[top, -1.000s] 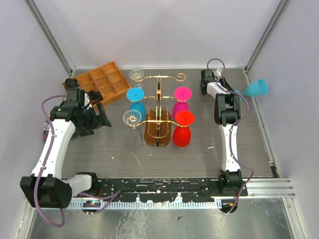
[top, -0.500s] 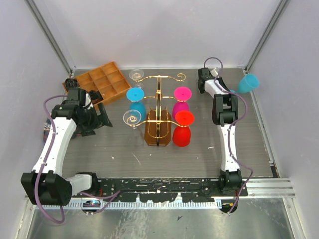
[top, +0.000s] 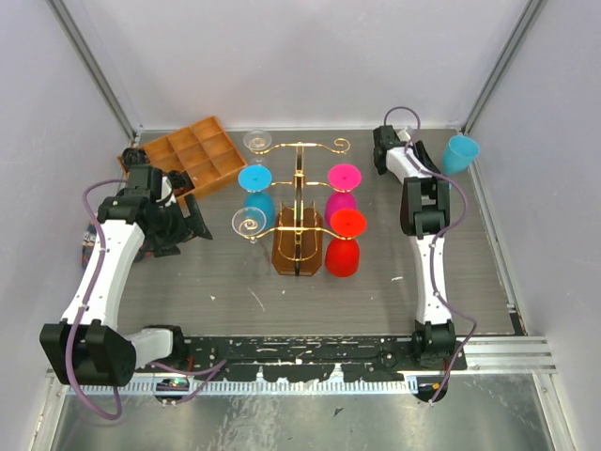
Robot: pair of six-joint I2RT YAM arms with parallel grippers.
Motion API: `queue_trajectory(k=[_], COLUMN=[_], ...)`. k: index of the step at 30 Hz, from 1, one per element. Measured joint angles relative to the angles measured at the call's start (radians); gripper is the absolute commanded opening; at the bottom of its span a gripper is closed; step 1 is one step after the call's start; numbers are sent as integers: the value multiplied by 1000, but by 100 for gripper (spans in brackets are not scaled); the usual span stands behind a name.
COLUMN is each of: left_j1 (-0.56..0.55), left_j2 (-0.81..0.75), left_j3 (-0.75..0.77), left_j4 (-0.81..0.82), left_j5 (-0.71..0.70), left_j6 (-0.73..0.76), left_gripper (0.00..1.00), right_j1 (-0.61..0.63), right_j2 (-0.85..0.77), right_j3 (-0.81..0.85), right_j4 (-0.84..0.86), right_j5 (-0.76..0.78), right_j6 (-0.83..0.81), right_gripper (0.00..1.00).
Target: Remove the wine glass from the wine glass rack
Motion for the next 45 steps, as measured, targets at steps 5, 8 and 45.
queue_trajectory(k=[5, 8, 45], left_j1=[0, 0, 0], left_j2=[0, 0, -147], left_j3=[0, 0, 18], left_j4=[0, -1, -98], left_j5=[2, 2, -18], left_j6=[0, -1, -16], left_gripper=[98, 98, 98], right_j1=[-3, -2, -140], right_j2=[-64, -104, -786], right_j3=[-29, -34, -598], right_j4=[-42, -73, -44], right_j5=[-133, -268, -1513], right_j6=[24, 45, 468], right_gripper=[69, 70, 46])
